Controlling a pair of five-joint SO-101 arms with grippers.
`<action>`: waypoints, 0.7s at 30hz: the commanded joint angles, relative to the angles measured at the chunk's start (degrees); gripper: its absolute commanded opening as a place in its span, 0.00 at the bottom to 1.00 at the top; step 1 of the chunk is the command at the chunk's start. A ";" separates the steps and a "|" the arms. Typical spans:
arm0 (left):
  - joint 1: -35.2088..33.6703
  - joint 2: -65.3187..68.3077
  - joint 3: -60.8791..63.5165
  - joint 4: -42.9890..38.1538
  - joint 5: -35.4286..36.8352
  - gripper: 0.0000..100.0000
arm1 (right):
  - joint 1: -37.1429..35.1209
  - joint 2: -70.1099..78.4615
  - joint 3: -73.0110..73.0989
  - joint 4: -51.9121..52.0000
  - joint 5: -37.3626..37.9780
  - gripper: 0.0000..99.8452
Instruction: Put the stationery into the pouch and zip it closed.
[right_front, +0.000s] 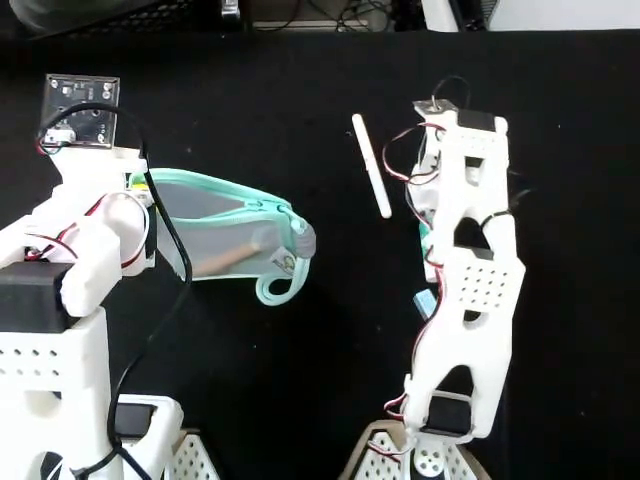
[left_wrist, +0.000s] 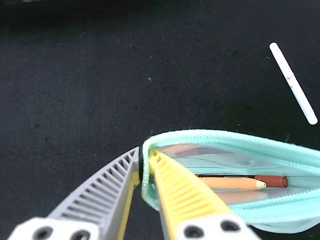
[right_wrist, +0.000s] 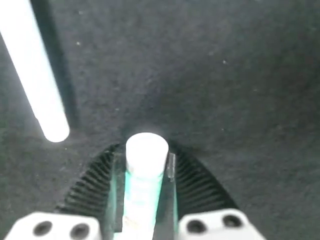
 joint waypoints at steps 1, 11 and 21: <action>-0.92 0.88 4.97 0.53 0.00 0.03 | 0.26 -3.65 -1.19 -0.70 0.26 0.01; -0.75 0.88 4.97 0.44 -0.09 0.03 | -1.32 -41.19 28.18 -6.86 2.55 0.01; -0.66 0.88 4.97 0.79 0.00 0.03 | -16.88 -96.48 62.20 -19.16 1.32 0.01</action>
